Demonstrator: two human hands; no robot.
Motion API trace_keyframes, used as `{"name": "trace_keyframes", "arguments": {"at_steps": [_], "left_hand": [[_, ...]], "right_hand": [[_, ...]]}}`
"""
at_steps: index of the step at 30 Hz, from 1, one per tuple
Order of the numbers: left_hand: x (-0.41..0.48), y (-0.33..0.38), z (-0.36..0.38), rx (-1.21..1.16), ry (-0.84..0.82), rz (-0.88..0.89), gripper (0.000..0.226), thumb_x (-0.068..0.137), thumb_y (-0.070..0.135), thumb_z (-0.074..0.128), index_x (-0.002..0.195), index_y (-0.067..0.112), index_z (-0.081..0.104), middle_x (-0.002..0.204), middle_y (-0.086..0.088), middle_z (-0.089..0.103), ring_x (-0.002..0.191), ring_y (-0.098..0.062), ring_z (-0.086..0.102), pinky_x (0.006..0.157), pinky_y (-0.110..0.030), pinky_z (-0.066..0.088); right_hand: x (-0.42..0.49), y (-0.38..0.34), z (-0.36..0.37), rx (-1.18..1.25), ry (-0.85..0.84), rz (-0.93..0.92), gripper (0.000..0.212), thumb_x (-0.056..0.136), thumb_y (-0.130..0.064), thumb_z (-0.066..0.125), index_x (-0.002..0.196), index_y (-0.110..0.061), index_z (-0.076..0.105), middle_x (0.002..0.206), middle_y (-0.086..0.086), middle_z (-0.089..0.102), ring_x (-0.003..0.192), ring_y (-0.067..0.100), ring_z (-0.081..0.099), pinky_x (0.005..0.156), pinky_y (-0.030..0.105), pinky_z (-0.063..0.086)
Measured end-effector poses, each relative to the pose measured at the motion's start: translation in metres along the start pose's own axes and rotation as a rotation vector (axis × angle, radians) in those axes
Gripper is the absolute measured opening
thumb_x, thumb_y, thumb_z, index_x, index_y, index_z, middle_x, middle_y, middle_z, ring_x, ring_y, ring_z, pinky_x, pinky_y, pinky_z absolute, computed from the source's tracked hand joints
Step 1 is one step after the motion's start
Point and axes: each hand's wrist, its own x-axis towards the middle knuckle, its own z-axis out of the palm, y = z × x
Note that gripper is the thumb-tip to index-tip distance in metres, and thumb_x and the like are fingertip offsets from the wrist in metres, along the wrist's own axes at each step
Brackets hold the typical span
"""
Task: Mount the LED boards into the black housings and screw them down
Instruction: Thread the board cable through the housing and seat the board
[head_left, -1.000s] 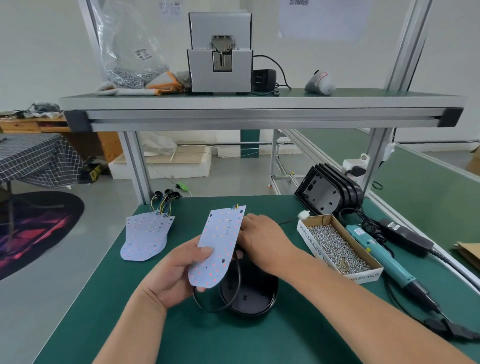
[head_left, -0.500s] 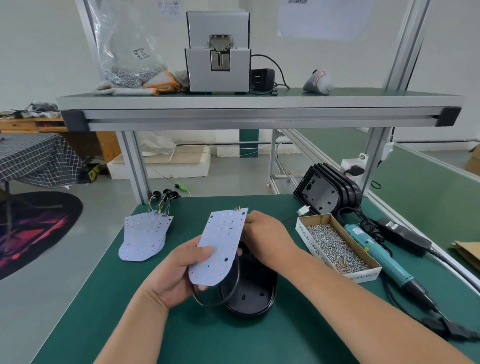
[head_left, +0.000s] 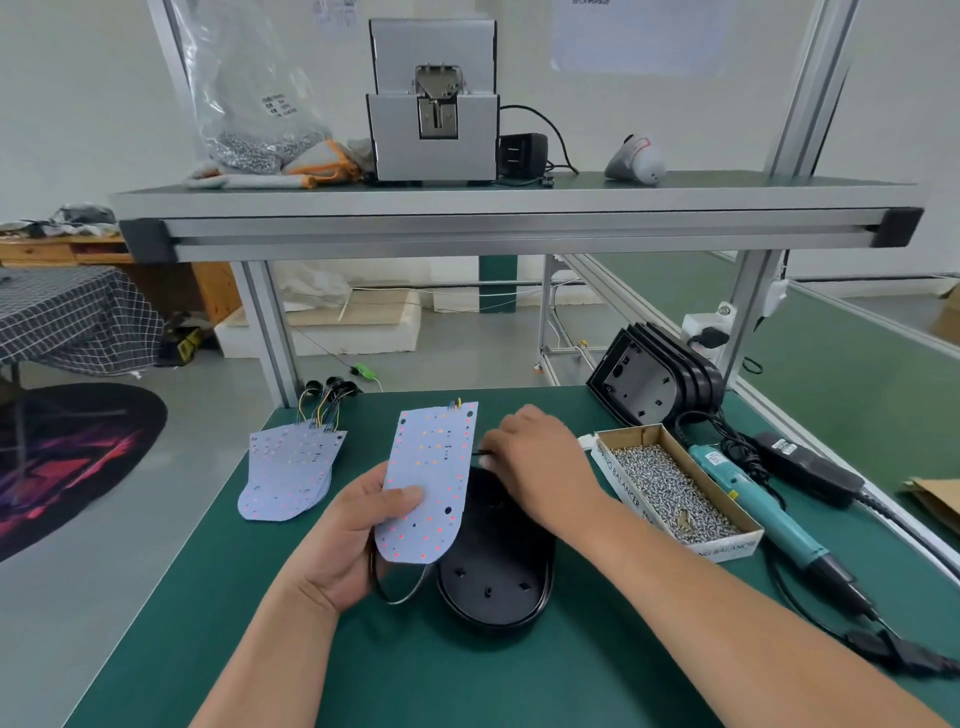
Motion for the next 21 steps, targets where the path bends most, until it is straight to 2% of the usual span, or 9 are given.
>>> {"name": "trace_keyframes", "arguments": {"at_steps": [2,3,7,10,12,14,17,21], "left_hand": [[0.0,0.002,0.0,-0.009,0.051,0.031,0.041,0.081,0.01,0.073,0.121,0.006,0.077,0.121,-0.022,0.074,0.094,-0.03,0.077,0.075,-0.037,0.064],[0.0,0.003,0.0,-0.017,0.07,0.039,0.041,0.081,0.011,0.073,0.121,0.006,0.076,0.12,-0.021,0.075,0.092,-0.03,0.077,0.072,-0.036,0.064],[0.003,0.002,0.001,-0.051,0.134,0.072,0.053,0.079,0.006,0.076,0.131,-0.002,0.067,0.118,-0.022,0.075,0.088,-0.028,0.078,0.066,-0.033,0.063],[0.004,0.002,-0.003,-0.092,0.171,0.081,0.045,0.087,0.007,0.065,0.131,-0.001,0.066,0.115,-0.02,0.076,0.087,-0.026,0.078,0.065,-0.031,0.063],[0.003,0.002,-0.004,-0.085,0.17,0.064,0.044,0.086,0.008,0.064,0.129,0.0,0.068,0.111,-0.018,0.076,0.082,-0.024,0.078,0.061,-0.029,0.063],[0.003,0.001,-0.002,-0.053,0.16,0.044,0.047,0.081,0.01,0.072,0.127,0.001,0.071,0.107,-0.016,0.077,0.078,-0.022,0.077,0.058,-0.027,0.061],[0.002,0.002,-0.001,-0.026,0.113,0.027,0.047,0.076,0.018,0.075,0.121,0.006,0.076,0.108,-0.015,0.077,0.08,-0.022,0.076,0.06,-0.026,0.06],[0.001,0.003,-0.001,0.0,0.058,0.01,0.042,0.074,0.023,0.077,0.114,0.01,0.08,0.1,-0.011,0.077,0.075,-0.019,0.074,0.059,-0.025,0.058]], "right_hand": [[-0.005,0.018,-0.005,-0.043,-0.032,0.067,0.021,0.097,-0.039,0.07,0.106,-0.022,0.078,0.091,0.0,0.061,0.099,0.029,0.052,0.075,0.039,0.047],[-0.009,0.028,-0.007,-0.053,-0.043,0.099,0.021,0.098,-0.039,0.069,0.11,-0.024,0.078,0.094,-0.001,0.059,0.1,0.027,0.05,0.074,0.037,0.047],[-0.022,0.054,-0.019,-0.114,-0.129,0.213,0.013,0.104,-0.03,0.057,0.108,-0.025,0.068,0.097,-0.003,0.051,0.091,0.022,0.056,0.065,0.035,0.052],[-0.028,0.058,-0.023,-0.096,-0.092,0.237,0.012,0.106,-0.026,0.051,0.11,-0.022,0.062,0.099,-0.002,0.054,0.087,0.024,0.062,0.062,0.035,0.049],[-0.029,0.056,-0.02,-0.013,-0.112,0.206,0.027,0.106,-0.024,0.052,0.132,-0.022,0.058,0.117,0.001,0.06,0.103,0.025,0.064,0.072,0.037,0.052],[-0.028,0.051,-0.014,0.061,-0.197,0.142,0.047,0.105,-0.018,0.053,0.151,-0.022,0.047,0.135,0.002,0.058,0.121,0.026,0.058,0.091,0.042,0.054],[-0.018,0.042,-0.004,0.101,-0.239,0.099,0.057,0.103,-0.019,0.06,0.157,-0.023,0.041,0.146,0.0,0.049,0.132,0.025,0.05,0.101,0.041,0.051],[0.002,0.026,0.005,0.13,-0.224,0.084,0.058,0.101,-0.022,0.063,0.155,-0.025,0.042,0.146,0.0,0.046,0.131,0.024,0.048,0.097,0.045,0.053]]}}
